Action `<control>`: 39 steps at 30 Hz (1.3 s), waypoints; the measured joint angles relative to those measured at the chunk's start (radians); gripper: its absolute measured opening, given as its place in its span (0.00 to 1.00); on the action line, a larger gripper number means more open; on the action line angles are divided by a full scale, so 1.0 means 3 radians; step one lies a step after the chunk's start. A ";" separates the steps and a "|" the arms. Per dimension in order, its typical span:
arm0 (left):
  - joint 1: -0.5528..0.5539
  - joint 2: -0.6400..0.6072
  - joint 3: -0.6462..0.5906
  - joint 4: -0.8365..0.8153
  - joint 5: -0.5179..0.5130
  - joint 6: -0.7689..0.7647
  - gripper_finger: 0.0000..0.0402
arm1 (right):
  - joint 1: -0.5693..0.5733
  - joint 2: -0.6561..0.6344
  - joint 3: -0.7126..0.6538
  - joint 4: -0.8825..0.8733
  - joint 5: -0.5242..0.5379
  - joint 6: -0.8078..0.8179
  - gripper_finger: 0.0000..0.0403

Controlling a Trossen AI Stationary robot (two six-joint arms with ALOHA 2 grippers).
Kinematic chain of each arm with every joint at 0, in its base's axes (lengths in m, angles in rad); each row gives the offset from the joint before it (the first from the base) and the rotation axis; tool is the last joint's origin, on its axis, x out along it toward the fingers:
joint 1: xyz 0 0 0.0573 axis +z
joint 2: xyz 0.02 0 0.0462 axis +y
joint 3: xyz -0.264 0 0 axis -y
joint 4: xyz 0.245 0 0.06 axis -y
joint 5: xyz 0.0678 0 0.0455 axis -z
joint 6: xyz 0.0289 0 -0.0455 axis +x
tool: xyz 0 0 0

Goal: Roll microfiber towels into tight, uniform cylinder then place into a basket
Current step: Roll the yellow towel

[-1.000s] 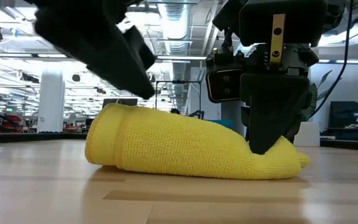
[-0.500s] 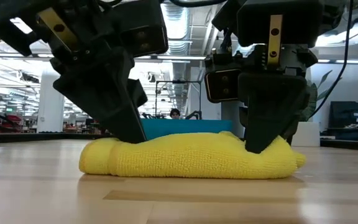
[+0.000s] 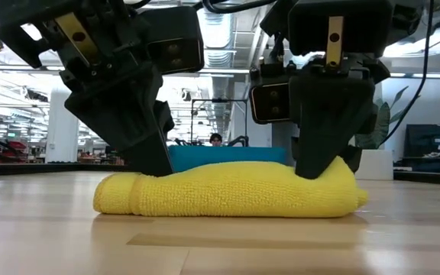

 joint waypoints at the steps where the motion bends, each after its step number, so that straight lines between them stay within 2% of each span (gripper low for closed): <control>1: 0.0000 0.0000 0.0000 -0.0006 0.0000 -0.0002 0.16 | -0.0015 0.0000 0.0001 0.0002 -0.0045 -0.0014 0.34; 6: 0.0000 0.0001 -0.0002 -0.0015 -0.0044 -0.0009 0.16 | -0.0081 0.0000 0.0000 -0.0003 -0.0207 -0.0082 0.40; 13: 0.0042 0.0004 -0.0005 -0.0037 -0.0085 -0.0009 0.16 | -0.0150 -0.0237 -0.0013 -0.0328 -0.0165 -0.0472 0.40; 16: 0.0051 0.0004 -0.0006 -0.0040 -0.0095 -0.0009 0.16 | -0.0144 -0.0452 -0.0017 -0.0700 0.0070 -0.0679 0.39; 19: 0.0052 0.0005 -0.0006 -0.0041 -0.0094 -0.0009 0.16 | -0.0119 -0.0678 -0.0017 -0.1110 0.0452 -0.0821 0.39; 22: 0.0052 0.0005 -0.0008 -0.0041 -0.0094 -0.0009 0.16 | -0.0029 -0.0876 -0.0018 -0.1268 0.0863 -0.0971 0.38; 27: 0.0052 0.0006 -0.0008 -0.0041 -0.0095 -0.0009 0.16 | 0.0282 -0.1020 -0.0152 -0.0805 0.1175 -0.1143 0.38; 33: 0.0052 0.0008 -0.0008 -0.0041 -0.0095 -0.0019 0.16 | 0.0523 -0.0749 -0.0195 0.0033 0.1285 -0.1340 0.36; 39: 0.0051 0.0008 -0.0008 -0.0041 -0.0099 -0.0050 0.16 | 0.0438 -0.0497 -0.0195 0.0109 0.1279 -0.1222 0.26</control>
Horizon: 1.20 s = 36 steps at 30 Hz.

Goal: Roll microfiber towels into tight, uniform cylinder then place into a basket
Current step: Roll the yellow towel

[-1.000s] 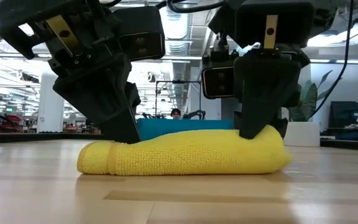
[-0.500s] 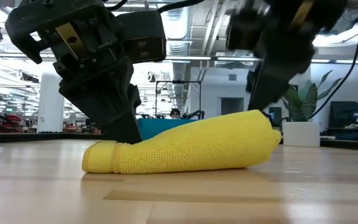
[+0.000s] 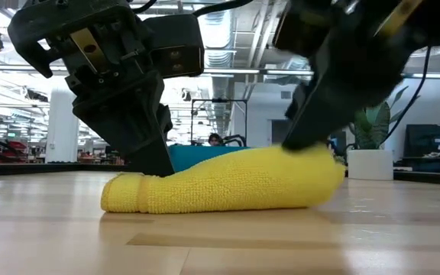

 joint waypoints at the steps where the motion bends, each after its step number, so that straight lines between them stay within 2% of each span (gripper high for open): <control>1: 0.0001 0.0000 0.0000 0.0001 0.0001 0.0000 0.16 | -0.0029 0.0025 -0.0002 -0.0002 0.0006 0.0067 0.24; 7: 0.0001 0.0001 -0.0003 0.0008 -0.0010 -0.0005 0.16 | -0.0150 0.0208 0.0007 0.0014 -0.0044 0.0269 0.14; 18: -0.0074 0.0008 0.0118 -0.0167 -0.0180 -0.0013 0.16 | -0.0221 0.0363 0.0021 -0.0028 -0.0106 0.0661 0.05; 23: -0.0134 -0.0017 0.0136 -0.0287 -0.0276 -0.0048 0.16 | -0.0244 0.0371 0.0017 0.0007 0.0002 0.0875 0.05; 26: -0.0152 -0.0149 0.0122 -0.0371 -0.0308 -0.0084 0.16 | -0.0223 0.0375 0.0016 0.0015 0.0197 0.1051 0.06; 31: -0.0291 -0.0440 0.0126 -0.0366 -0.0722 0.0179 0.16 | -0.0184 0.0381 0.0006 0.0092 0.0448 0.1086 0.05; 36: -0.0452 -0.0439 0.0128 -0.0115 -0.1372 0.0537 0.16 | -0.0186 0.0382 0.0003 0.0143 0.0478 0.1084 0.05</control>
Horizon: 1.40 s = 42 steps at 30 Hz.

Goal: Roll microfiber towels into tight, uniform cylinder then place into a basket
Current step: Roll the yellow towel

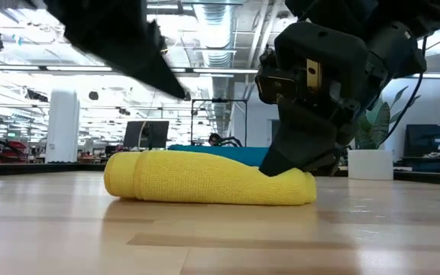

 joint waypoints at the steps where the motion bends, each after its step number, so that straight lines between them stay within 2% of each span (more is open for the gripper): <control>1: -0.0007 0.0036 0.0009 0.0099 -0.0063 0.0030 0.16 | 0.0000 0.0000 0.0001 0.0002 -0.0002 -0.0010 0.05; 9: 0.0196 0.0419 0.0003 0.0295 -0.0022 0.0159 0.16 | 0.0000 0.0001 -0.0002 0.0023 -0.0002 -0.0030 0.04; 20: 0.0272 0.0487 -0.0025 0.0070 0.0483 -0.0577 0.16 | -0.0001 0.0004 0.0001 0.0044 0.0040 -0.0010 0.04; 29: 0.0355 0.0516 -0.0015 -0.0132 0.0813 -0.0862 0.16 | -0.0009 0.0010 -0.0004 0.0163 0.0061 -0.0008 0.06; 35: 0.0462 0.0519 -0.0015 -0.0188 0.0989 -0.0697 0.16 | -0.0004 0.0010 -0.0003 0.0163 -0.0006 -0.0140 0.08; 42: 0.0603 0.0520 -0.0016 -0.0253 0.1156 -0.0374 0.16 | -0.0080 -0.0013 -0.0002 0.0160 -0.0234 -0.0291 0.22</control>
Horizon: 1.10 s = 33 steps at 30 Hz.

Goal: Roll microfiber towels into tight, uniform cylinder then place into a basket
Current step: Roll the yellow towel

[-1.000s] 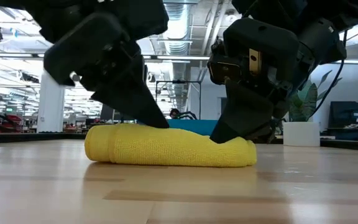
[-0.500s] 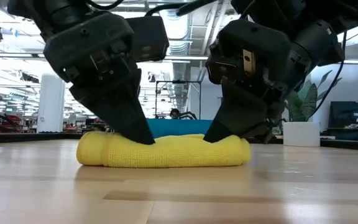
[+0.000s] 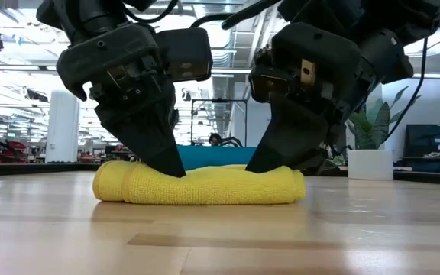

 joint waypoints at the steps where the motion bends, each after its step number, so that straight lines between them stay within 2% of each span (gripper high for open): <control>1: 0.0011 0.0001 -0.0001 0.0000 0.0018 0.0026 0.16 | -0.0024 -0.0034 -0.0001 -0.0042 -0.0081 -0.0062 0.23; 4: 0.0023 0.0001 -0.0003 -0.0006 0.0024 0.0115 0.16 | -0.0080 -0.0151 -0.0006 -0.0171 -0.0164 -0.0137 0.26; 8: 0.0022 0.0001 -0.0003 -0.0013 0.0018 0.0186 0.16 | -0.0075 -0.0519 -0.0007 -0.0539 -0.0115 -0.0534 0.26; 12: 0.0022 0.0001 -0.0003 -0.0014 0.0014 0.0206 0.16 | 0.0066 -0.0909 -0.0030 -0.0999 0.0245 -0.0915 0.25; 16: 0.0022 0.0001 -0.0003 -0.0014 0.0006 0.0223 0.16 | 0.0369 -0.1109 -0.0210 -0.0882 0.0518 -0.1347 0.25; 21: 0.0023 0.0002 -0.0004 -0.0008 0.0001 0.0221 0.16 | 0.0616 -0.0988 -0.0289 -0.0475 0.0537 -0.1767 0.25; 25: 0.0022 0.0002 -0.0005 -0.0003 -0.0006 0.0210 0.16 | 0.0679 -0.0767 -0.0294 -0.0109 0.0535 -0.2349 0.26; 28: 0.0022 0.0002 -0.0005 -0.0003 -0.0007 0.0208 0.16 | 0.0664 -0.0602 -0.0290 0.0080 0.0537 -0.2573 0.32; 33: 0.0022 0.0002 -0.0005 0.0000 -0.0007 0.0206 0.16 | 0.0587 -0.0367 -0.0204 0.0127 0.0547 -0.2843 0.47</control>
